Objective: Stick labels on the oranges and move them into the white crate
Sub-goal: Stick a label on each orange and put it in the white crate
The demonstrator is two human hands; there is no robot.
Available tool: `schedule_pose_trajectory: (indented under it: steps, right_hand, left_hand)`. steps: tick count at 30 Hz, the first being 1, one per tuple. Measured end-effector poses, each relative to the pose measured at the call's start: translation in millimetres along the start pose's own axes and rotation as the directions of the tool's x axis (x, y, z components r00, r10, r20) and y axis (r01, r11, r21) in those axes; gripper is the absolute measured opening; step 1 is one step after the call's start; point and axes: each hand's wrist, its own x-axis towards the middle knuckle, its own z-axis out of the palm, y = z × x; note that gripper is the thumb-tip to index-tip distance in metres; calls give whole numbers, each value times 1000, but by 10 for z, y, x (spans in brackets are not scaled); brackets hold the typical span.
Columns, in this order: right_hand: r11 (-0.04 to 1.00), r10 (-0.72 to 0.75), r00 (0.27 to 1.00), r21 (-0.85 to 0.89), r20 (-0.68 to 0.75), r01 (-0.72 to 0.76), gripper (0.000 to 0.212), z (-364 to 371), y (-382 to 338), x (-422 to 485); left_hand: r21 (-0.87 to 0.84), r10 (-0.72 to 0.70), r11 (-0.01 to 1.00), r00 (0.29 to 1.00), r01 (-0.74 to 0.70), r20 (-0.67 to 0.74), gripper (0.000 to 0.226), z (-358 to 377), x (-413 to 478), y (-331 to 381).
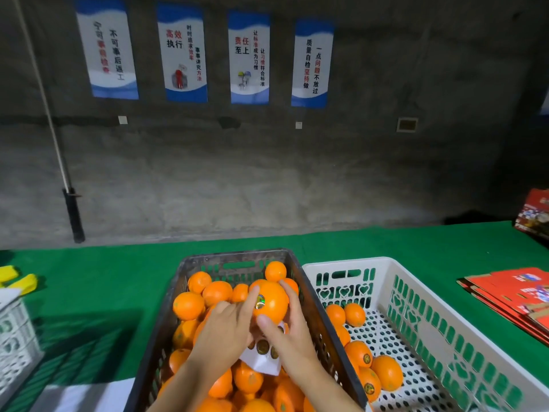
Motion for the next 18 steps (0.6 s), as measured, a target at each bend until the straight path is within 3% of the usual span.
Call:
schedule_pose_trajectory:
  steps: [4,7,10,12,14,16,18]
  right_hand:
    - [999,-30,987,-31,-160,25,67,47,-38,26]
    - [1000,-25,925,3,-379,28,59,65,-76,52]
    - [971,180,857,226,-483,-77,70,-29,-103,106]
    - [836,430,822,508,-373,-207,94,-108,-115,155]
    - [550,584,791,806,-184,-218,102,-202,-99,174]
    - [313,607,786,944,-117,-101,94,-310,-65,185]
    - [211,601,791,977,-111,-23,85,-367,-49,185]
  left_hand:
    - [-42,35,998,999,-36,-39,94,56,-20,16]
    - [-87,-10,996,986,-5,-167,40,25,-14,39]
    - [-47,-12,999,974,1,-224,39,32,-7,-2]
    - [-14,-23,1000,970,20,-241,41,33,-24,-28]
    - [5,-54,998,968,57,-245,53,48,-42,-55]
    - [-20,-97,995,962,95,-256,61,57,-58,-58]
    - [-46,-120,993,960,112,-254,60,48,-63,-69]
